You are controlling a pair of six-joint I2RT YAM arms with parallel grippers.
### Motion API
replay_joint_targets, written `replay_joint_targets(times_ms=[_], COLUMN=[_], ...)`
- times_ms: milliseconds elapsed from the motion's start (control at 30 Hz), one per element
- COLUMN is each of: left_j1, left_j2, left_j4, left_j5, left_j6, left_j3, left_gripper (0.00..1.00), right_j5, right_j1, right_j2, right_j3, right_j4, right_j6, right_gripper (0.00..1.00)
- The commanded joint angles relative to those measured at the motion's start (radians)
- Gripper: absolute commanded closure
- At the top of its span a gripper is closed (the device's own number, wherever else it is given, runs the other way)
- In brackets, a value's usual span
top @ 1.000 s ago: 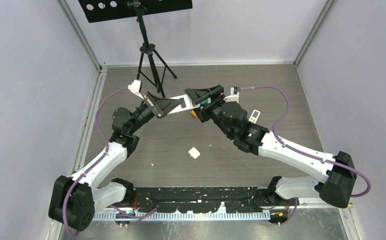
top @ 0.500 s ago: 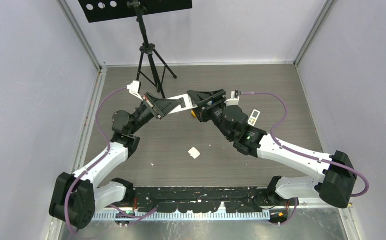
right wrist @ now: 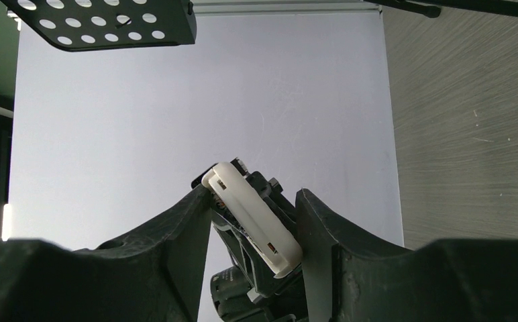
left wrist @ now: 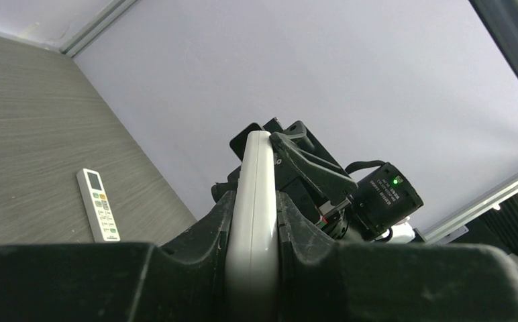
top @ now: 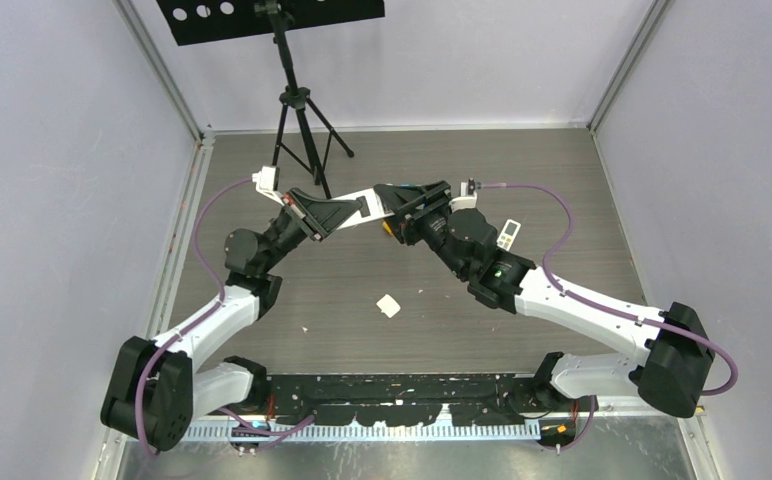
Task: Load the batteries into the remote control
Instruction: Load the battery into the remote control.
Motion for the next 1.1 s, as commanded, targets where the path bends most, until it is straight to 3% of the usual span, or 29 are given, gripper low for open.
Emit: replay_joint_targets(times_ms=[0, 67, 367, 700, 767, 867, 933, 1067], left_j1=[-0.002, -0.002, -0.002, -0.002, -0.002, -0.001, 0.003, 0.011], left_j2=[-0.016, -0.029, -0.128, -0.175, -0.172, -0.164, -0.165, -0.178], left_j4=[0.061, 0.044, -0.192, -0.292, -0.300, -0.323, -0.372, -0.510], left_j5=[-0.018, -0.021, -0.057, -0.042, -0.044, -0.044, -0.046, -0.039], left_j6=[-0.043, -0.072, -0.101, -0.099, -0.093, -0.058, -0.001, 0.142], left_j3=[-0.005, 0.005, 0.040, 0.078, 0.077, 0.075, 0.073, 0.084], left_gripper=[1.00, 1.00, 1.00, 1.00, 1.00, 1.00, 1.00, 1.00], right_j5=[-0.025, -0.029, -0.027, -0.116, -0.137, -0.177, -0.239, -0.423], right_j1=[-0.007, -0.007, -0.021, -0.057, -0.062, -0.081, -0.112, -0.199], right_j2=[-0.016, -0.012, -0.001, 0.064, 0.071, 0.062, 0.047, 0.004], right_j3=[0.028, 0.028, 0.005, 0.005, 0.009, -0.019, -0.036, -0.048], right_j4=[0.085, 0.088, 0.139, 0.167, 0.172, 0.266, 0.332, 0.308], right_j6=[0.011, 0.007, -0.044, -0.018, -0.019, -0.073, -0.118, -0.204], right_gripper=[0.60, 0.67, 0.75, 0.74, 0.61, 0.24, 0.15, 0.14])
